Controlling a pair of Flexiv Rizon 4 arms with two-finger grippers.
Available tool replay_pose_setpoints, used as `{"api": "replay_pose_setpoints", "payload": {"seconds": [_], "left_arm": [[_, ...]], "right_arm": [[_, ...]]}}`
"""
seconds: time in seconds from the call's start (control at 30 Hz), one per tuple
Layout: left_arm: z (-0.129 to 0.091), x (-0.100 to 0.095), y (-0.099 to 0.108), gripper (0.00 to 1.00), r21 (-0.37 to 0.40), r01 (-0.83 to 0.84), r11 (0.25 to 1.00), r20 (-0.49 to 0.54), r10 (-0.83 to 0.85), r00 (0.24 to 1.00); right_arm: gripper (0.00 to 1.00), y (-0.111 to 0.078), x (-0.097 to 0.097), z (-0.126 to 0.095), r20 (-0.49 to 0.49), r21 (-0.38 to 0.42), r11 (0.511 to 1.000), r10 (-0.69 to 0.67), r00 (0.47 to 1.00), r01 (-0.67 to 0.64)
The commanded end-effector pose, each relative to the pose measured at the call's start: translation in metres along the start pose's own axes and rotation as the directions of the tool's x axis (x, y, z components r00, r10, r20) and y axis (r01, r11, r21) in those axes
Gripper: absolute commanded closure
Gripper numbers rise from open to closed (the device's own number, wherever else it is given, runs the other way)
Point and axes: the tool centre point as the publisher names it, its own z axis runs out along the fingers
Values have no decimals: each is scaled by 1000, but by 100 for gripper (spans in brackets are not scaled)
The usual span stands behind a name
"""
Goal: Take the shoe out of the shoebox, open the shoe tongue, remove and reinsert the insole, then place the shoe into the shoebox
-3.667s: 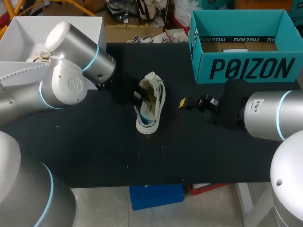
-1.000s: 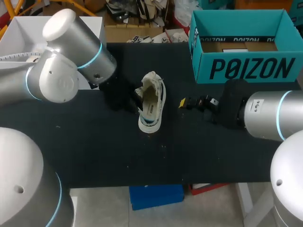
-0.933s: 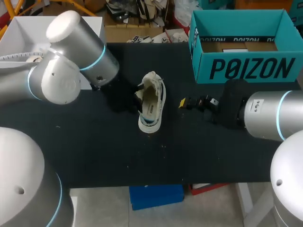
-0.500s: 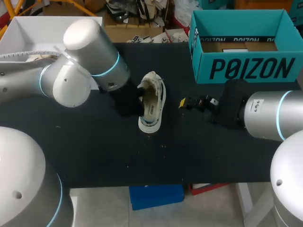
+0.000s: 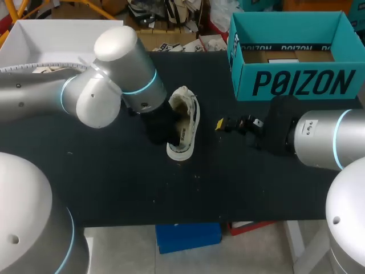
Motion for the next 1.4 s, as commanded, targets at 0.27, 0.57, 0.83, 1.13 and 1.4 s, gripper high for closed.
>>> {"api": "replay_pose_setpoints", "payload": {"seconds": [0.27, 0.57, 0.83, 1.13, 1.4], "left_arm": [[20, -5, 8, 100, 6, -5, 1000, -33, 5, 999], [-2, -15, 10, 100, -14, -19, 1000, -4, 19, 1000], [-49, -14, 7, 100, -32, -17, 999, 28, 18, 999], [-95, 2, 9, 98, 37, 129, 991, 152, -133, 979], [-121, 26, 16, 51, 180, 370, 912, 236, -405, 883]], "right_arm": [[0, -3, 0, 1, -1, -9, 1000, 2, 1000, -2], [0, -3, 0, 1, -1, -9, 1000, 2, 1000, -2], [0, -3, 0, 1, -1, -9, 1000, 2, 1000, -2], [0, -3, 0, 1, -1, -9, 1000, 2, 1000, -2], [0, -3, 0, 1, -1, -9, 1000, 2, 1000, -2]]}}
